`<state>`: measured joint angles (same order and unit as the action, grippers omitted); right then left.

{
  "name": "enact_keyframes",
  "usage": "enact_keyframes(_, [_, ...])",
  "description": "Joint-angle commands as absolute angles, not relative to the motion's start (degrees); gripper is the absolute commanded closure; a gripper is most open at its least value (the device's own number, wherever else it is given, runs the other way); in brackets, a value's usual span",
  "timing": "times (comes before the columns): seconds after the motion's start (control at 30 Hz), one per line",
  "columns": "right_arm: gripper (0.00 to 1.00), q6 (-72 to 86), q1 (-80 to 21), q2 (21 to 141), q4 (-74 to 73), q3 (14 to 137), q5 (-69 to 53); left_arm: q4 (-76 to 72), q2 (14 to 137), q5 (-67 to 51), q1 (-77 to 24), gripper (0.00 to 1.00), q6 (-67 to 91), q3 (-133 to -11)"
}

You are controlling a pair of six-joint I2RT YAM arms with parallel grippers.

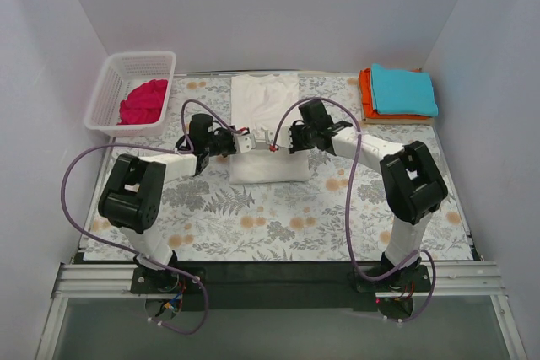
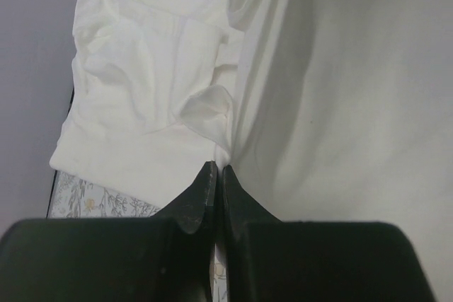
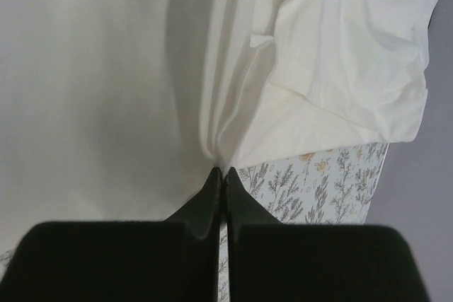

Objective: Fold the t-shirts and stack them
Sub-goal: Fold the tshirt

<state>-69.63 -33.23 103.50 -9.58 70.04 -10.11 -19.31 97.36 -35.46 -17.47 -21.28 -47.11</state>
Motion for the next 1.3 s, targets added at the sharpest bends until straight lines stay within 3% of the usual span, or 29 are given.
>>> enact_keyframes(0.0, [0.99,-72.2,-32.2,107.1,-8.5,75.0,-11.6,-23.3,100.4,-37.5,-16.2,1.00,-23.1,-51.8])
enact_keyframes(0.3, [0.97,-72.0,-30.8,113.4,-7.1,80.2,-10.5,-23.8,106.3,-36.9,-15.6,0.97,-23.7,-55.1])
enact_keyframes(0.4, [0.70,-69.4,-30.8,114.0,-5.6,81.9,-8.6,-23.8,106.6,-35.3,-15.6,0.81,-22.9,-55.6])
enact_keyframes(0.5, [0.55,-66.9,-30.3,112.2,-5.4,83.8,-8.0,-21.6,105.6,-32.4,-15.6,0.73,-20.5,-56.9])
enact_keyframes(0.7, [0.55,-62.3,-27.9,104.4,-7.0,82.4,-8.8,-15.0,98.2,-30.6,-14.3,0.72,-15.2,-55.6])
enact_keyframes(1.0, [0.58,-47.1,-25.5,99.8,-24.8,82.3,-16.2,-6.0,90.4,-28.7,-14.4,0.67,-0.5,-51.3])
enact_keyframes(1.1, [0.60,-40.7,-25.0,100.7,-30.0,82.5,-21.4,3.2,90.1,-33.5,-14.4,0.67,7.6,-53.8])
enact_keyframes(1.27, [0.65,-38.0,-24.9,99.8,-30.7,77.4,-28.1,4.7,83.9,-38.9,-15.5,0.62,7.3,-45.3])
